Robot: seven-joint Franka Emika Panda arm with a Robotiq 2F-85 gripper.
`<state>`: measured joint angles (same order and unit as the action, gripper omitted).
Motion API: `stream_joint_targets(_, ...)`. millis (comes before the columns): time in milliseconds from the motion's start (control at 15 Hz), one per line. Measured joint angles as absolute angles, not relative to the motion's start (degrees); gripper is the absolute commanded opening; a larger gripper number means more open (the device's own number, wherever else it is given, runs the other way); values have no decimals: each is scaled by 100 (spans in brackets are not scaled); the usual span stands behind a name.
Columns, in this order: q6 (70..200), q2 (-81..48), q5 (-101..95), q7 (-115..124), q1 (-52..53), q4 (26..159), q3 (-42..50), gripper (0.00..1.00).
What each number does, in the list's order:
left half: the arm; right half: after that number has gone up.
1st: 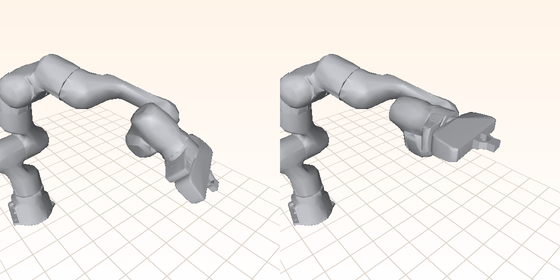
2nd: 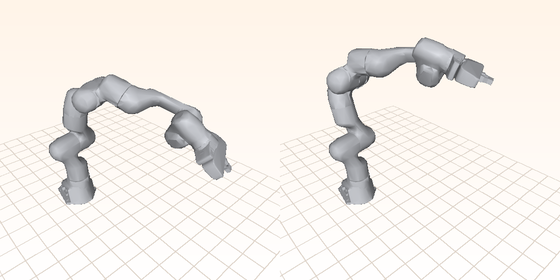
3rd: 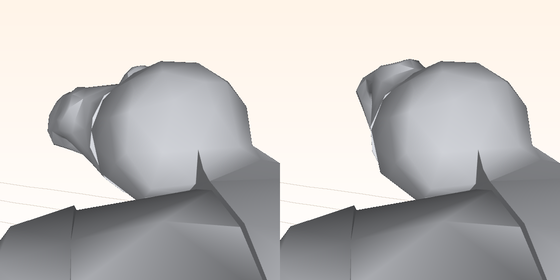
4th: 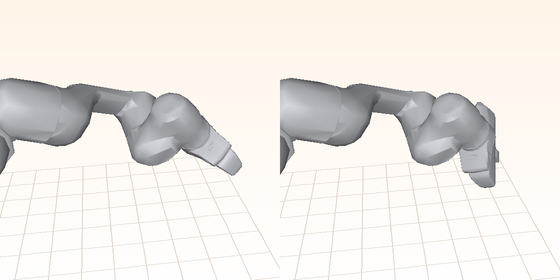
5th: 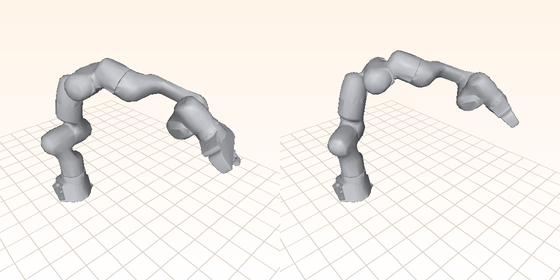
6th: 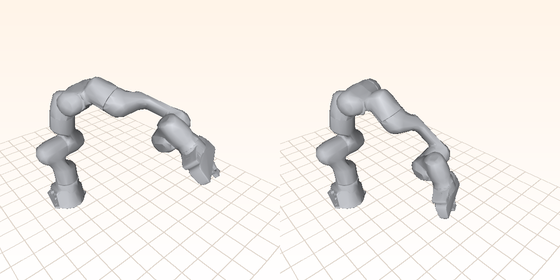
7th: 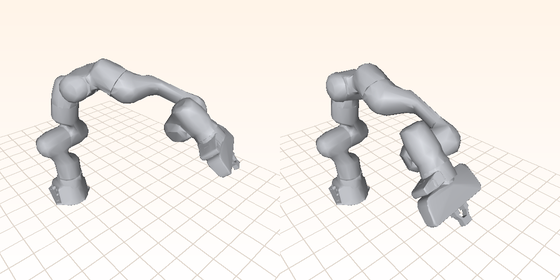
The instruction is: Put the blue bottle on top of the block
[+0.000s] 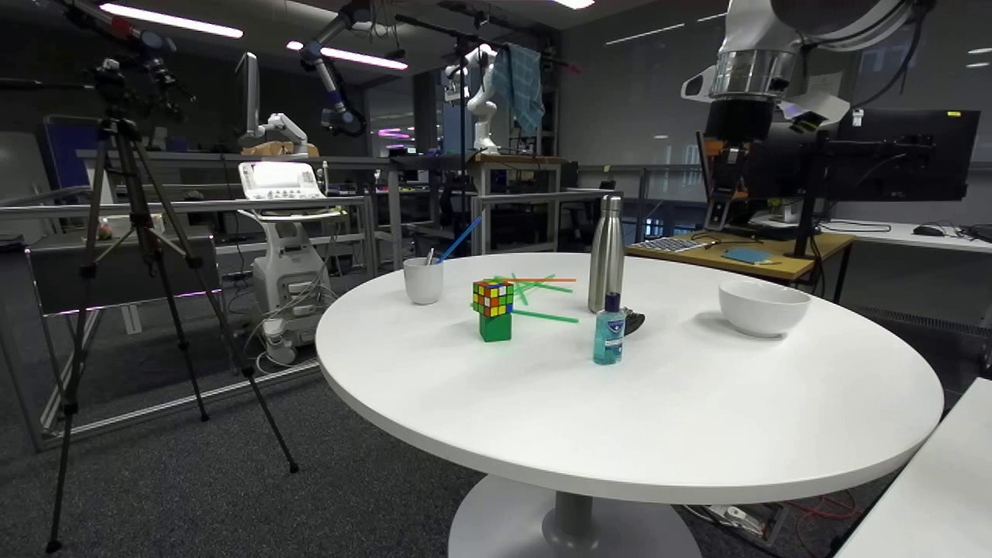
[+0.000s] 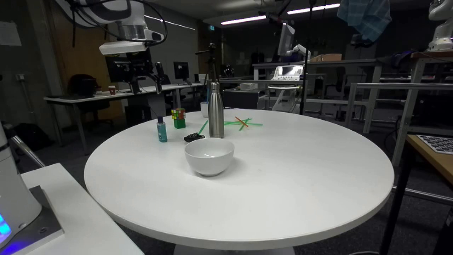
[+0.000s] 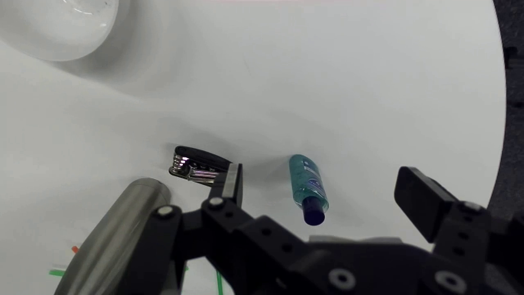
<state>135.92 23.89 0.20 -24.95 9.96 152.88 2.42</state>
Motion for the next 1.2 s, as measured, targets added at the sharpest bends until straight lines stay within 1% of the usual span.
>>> stream_joint_targets(667, 13591, 1463, 790, -4157, 1068, 14611, 354, 100)
stream_joint_targets(1200, 13572, 757, 870, -4855, 1053, 14217, 286, 100)
